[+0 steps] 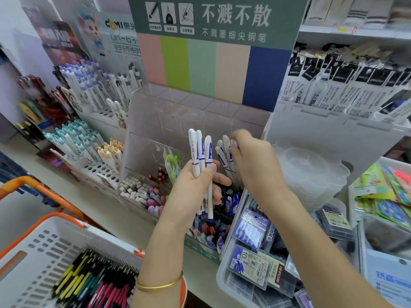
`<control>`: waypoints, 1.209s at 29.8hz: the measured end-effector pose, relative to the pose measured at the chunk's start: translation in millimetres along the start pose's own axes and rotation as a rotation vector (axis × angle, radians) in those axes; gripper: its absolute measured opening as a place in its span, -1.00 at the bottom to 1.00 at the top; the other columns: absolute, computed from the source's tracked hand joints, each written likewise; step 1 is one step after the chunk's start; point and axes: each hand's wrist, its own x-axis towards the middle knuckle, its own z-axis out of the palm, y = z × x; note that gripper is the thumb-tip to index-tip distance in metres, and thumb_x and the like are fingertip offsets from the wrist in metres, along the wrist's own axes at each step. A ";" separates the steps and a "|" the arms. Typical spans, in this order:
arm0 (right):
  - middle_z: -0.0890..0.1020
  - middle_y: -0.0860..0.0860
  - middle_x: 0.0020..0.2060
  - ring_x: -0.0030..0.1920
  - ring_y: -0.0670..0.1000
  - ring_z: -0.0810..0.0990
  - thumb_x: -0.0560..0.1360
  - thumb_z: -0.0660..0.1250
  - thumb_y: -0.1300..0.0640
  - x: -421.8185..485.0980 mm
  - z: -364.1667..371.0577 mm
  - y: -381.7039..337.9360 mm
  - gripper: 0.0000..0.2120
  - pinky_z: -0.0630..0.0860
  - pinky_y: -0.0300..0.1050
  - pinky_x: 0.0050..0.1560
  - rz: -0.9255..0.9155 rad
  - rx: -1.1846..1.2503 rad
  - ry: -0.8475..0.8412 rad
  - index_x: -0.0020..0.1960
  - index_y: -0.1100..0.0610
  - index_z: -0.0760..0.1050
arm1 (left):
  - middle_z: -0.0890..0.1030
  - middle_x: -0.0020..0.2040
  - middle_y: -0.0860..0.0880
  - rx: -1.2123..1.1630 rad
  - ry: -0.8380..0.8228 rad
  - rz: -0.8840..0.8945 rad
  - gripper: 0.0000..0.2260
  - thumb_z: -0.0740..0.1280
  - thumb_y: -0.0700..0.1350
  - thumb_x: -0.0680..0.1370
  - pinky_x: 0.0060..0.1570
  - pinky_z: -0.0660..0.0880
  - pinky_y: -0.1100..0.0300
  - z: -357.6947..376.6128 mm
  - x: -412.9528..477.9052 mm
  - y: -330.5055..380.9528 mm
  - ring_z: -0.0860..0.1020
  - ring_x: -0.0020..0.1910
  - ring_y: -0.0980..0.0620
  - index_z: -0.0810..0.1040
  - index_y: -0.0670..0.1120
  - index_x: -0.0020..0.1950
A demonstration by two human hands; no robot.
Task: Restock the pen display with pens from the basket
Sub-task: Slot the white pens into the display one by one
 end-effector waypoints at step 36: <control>0.63 0.04 -0.01 0.00 0.16 0.59 0.61 0.18 0.00 2.2 -8.0 -3.8 -0.78 0.31 -0.11 -0.25 0.158 -0.312 -0.026 0.14 0.09 0.50 | 0.57 -0.35 -0.05 -0.076 -0.018 0.008 -0.83 0.16 -0.17 0.66 -0.52 0.37 0.28 1.9 1.0 -3.8 0.41 -0.51 0.11 0.54 -0.16 0.03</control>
